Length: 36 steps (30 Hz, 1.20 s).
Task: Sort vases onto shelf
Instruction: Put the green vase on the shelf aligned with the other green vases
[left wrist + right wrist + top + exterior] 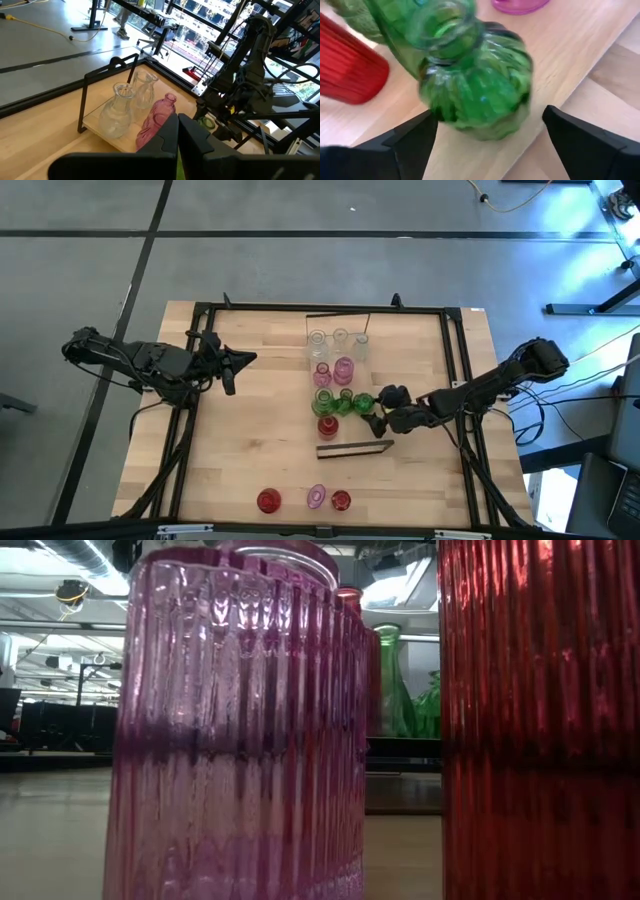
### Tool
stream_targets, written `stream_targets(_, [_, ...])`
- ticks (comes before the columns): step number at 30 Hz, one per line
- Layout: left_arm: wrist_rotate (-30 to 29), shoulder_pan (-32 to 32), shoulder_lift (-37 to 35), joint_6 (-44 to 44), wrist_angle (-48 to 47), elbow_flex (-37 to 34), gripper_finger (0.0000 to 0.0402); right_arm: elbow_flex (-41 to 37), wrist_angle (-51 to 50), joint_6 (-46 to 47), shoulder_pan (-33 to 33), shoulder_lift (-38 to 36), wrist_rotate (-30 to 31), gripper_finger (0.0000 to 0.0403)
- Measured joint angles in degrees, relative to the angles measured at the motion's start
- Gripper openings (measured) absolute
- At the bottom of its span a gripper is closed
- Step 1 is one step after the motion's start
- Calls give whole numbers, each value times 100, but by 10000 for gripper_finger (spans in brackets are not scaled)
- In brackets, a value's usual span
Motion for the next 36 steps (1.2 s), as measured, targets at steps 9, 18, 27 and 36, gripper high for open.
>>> stream_targets(9, [0,-1,0,0,-15,0,0,4,244,-94,-4,-29,-91,347])
stream_targets(18, [0,0,2,-7,-15,0,0,20,676,-114,-4,49,-66,347])
stream_targets(27, [0,-1,0,-11,-4,1,0,28,219,214,-4,-5,-60,347])
stream_targets(36, [0,-4,0,-9,-4,0,0,28,66,223,-3,-347,-7,347])
